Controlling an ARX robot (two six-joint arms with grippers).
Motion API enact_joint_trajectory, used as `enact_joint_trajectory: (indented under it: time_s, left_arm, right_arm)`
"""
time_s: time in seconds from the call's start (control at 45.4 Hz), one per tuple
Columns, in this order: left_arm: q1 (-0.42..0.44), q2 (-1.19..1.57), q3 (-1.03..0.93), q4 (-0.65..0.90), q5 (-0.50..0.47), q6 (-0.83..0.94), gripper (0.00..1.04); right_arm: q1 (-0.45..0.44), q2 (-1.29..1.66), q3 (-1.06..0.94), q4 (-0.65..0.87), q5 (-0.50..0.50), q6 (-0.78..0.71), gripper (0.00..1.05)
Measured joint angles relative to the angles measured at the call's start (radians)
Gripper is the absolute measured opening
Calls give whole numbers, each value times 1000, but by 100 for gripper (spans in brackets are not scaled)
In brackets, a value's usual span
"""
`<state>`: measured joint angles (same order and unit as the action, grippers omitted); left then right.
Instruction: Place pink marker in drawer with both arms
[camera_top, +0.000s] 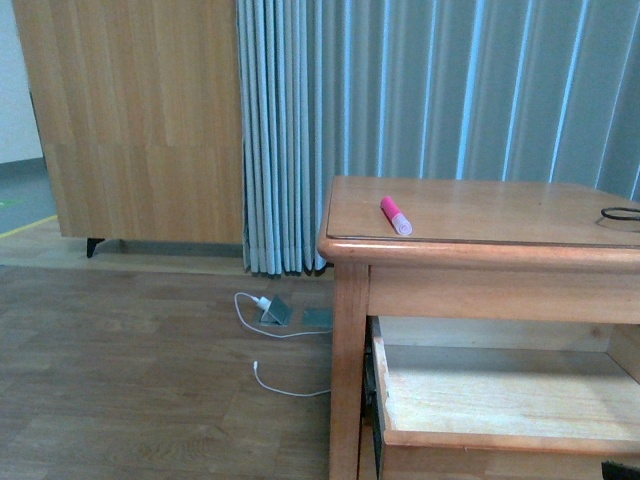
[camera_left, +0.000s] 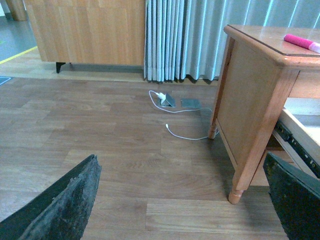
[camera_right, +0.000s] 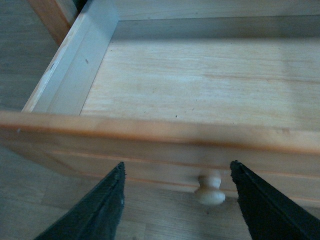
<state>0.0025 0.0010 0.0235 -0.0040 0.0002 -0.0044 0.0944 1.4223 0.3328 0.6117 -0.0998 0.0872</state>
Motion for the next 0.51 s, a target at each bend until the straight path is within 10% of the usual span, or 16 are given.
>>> enact_joint_trajectory:
  time_s: [0.221, 0.507]
  left_arm:
    - [0, 0, 0, 0, 0, 0, 99]
    - [0, 0, 0, 0, 0, 0, 99]
  right_arm:
    - [-75, -342, -32, -277, -91, 10, 98]
    - [-234, -779, -32, -599, -273, 6, 96]
